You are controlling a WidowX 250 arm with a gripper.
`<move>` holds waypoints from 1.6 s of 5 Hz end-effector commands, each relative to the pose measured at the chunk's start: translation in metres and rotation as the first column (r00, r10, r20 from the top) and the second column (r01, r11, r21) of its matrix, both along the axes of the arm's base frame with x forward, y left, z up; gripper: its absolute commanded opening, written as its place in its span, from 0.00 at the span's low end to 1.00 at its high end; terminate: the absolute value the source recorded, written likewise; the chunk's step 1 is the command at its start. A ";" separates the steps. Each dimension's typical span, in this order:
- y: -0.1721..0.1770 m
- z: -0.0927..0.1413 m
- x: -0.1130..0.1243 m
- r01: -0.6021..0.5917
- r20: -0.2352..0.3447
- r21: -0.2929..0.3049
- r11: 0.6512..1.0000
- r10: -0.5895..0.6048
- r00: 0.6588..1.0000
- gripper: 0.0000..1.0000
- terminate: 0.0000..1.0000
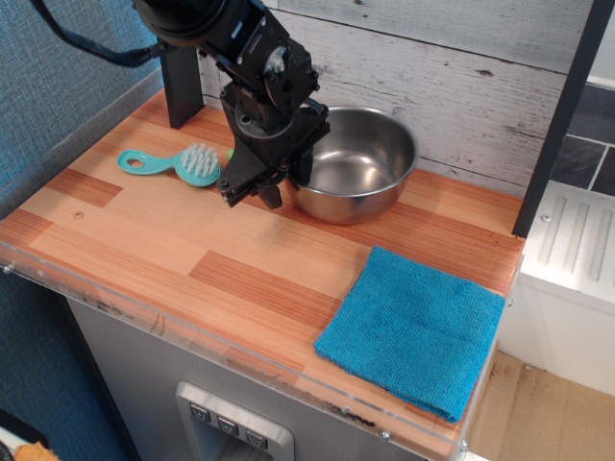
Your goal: Place the silver bowl on top of the blue towel
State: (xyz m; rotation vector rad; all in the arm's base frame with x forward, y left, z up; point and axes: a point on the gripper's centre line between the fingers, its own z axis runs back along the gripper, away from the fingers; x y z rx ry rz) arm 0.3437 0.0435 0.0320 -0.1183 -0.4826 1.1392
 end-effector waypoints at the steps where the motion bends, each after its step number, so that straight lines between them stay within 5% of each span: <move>1: -0.004 0.028 0.002 0.015 0.048 0.009 1.000 -0.015 0.999 0.00 0.00; 5: -0.019 0.061 -0.003 0.046 0.093 0.015 0.999 -0.047 0.995 0.00 0.00; 8: -0.095 0.085 -0.040 0.178 0.129 0.008 0.984 -0.177 0.976 0.00 0.00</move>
